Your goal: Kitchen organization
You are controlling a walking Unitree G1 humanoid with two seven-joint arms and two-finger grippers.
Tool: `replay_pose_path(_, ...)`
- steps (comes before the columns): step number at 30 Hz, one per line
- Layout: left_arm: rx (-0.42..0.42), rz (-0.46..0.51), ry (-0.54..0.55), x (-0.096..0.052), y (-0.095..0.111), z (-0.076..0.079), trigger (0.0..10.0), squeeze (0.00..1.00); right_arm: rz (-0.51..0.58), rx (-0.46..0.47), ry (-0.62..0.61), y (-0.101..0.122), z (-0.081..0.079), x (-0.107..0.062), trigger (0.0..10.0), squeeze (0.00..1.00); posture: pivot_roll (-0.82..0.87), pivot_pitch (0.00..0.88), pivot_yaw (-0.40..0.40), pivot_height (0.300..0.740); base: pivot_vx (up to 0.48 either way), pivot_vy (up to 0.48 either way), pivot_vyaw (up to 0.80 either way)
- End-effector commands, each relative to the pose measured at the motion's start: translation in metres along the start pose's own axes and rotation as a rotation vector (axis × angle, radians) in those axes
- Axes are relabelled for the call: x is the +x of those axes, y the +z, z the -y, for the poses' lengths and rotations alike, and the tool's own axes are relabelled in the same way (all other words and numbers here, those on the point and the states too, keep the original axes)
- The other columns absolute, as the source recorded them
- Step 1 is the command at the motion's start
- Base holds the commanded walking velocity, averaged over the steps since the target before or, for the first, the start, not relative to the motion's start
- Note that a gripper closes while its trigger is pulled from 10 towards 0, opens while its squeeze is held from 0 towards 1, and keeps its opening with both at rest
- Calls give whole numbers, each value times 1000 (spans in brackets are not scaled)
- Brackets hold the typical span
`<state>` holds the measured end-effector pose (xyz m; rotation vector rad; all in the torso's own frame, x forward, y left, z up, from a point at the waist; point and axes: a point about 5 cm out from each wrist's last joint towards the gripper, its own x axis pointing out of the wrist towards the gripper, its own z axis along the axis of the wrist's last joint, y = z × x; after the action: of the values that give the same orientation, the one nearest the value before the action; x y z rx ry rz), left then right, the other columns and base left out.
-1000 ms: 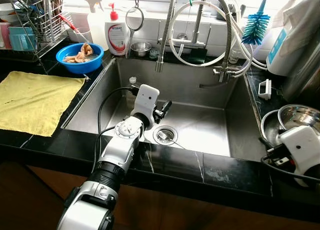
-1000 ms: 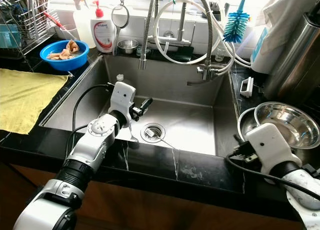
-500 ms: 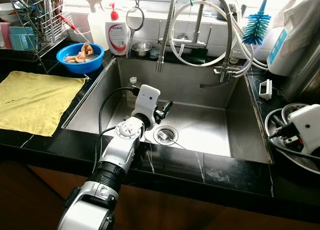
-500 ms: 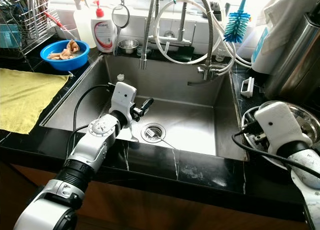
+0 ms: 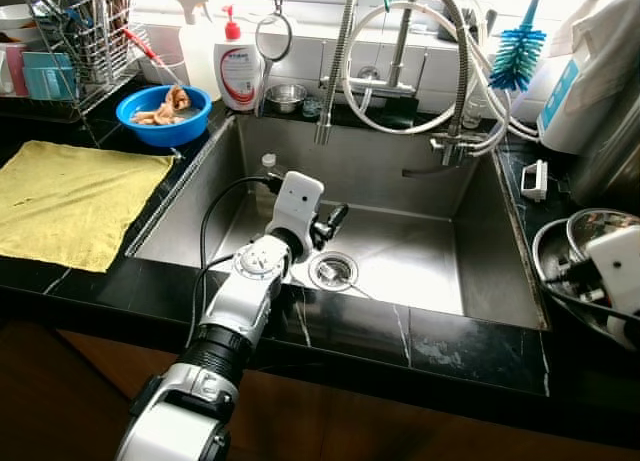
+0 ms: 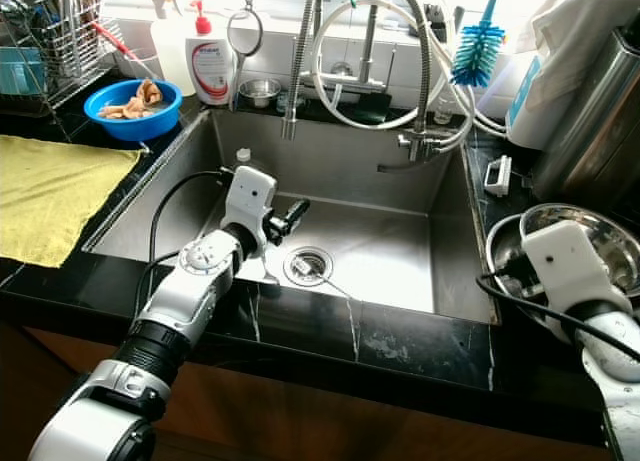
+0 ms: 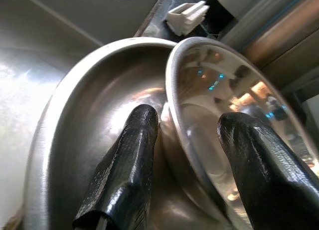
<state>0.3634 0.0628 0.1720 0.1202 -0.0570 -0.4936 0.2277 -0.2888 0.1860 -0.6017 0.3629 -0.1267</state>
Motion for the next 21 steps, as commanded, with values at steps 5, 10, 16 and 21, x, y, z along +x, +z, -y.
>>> replay_pose_path(5, 21, 18, -6, 3, 6, 1, 10000, 0, 8, 12, -18, 4, 2, 0, 10000, 0, -27, 0, -34, 740, 0, 0, 0)
replay_pose_path(10, 20, 17, -8, 3, 6, 1, 10000, 0, -13, 16, -24, 1, 2, 0, 10000, 0, -27, 0, -34, 740, 0, 0, 0)
replay_pose_path(16, 19, 15, -7, 3, 5, 1, 10000, 0, -37, 17, -41, -2, 4, 1, 10000, 0, -27, 0, -35, 740, 0, 0, 0)
replay_pose_path(21, 15, 23, 15, 1, 5, -3, 10000, 0, -33, 15, -43, -1, 2, 2, 0, 0, -22, 0, -37, 740, 0, 0, 0)
